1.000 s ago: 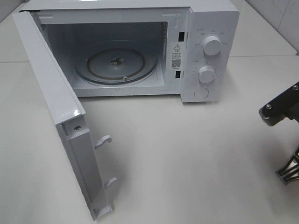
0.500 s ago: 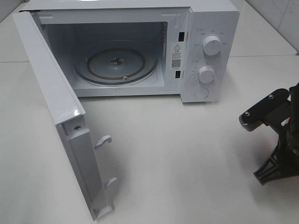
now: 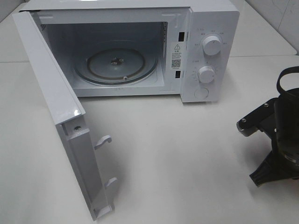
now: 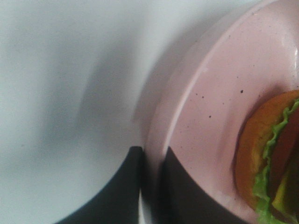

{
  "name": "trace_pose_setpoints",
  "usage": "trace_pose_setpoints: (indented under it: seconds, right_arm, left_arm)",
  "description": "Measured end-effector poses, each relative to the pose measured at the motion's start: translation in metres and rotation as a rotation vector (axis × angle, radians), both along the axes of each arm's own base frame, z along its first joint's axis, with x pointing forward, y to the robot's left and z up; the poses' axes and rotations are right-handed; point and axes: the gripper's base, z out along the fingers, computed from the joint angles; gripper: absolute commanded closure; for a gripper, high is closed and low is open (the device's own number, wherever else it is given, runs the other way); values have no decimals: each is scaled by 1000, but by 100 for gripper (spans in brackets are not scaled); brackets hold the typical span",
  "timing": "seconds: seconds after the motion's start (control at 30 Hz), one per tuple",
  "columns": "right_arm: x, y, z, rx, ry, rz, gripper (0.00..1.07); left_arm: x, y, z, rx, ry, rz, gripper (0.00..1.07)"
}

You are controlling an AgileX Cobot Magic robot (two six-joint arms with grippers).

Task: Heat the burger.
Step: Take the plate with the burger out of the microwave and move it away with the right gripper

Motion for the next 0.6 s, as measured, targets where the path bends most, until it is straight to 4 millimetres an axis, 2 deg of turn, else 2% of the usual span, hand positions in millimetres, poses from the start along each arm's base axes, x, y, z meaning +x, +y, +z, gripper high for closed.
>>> trace_pose_setpoints:
  seconds: [0.43, 0.5, 0.6]
  right_arm:
    - [5, -7, -10, 5, 25, -20, 100]
    - [5, -7, -10, -3, 24, -22, 90]
    - [5, -8, -10, -11, 26, -24, 85]
  left_arm:
    - [0, 0, 0, 0, 0, 0, 11]
    - [0, 0, 0, 0, 0, 0, 11]
    - [0, 0, 0, 0, 0, 0, 11]
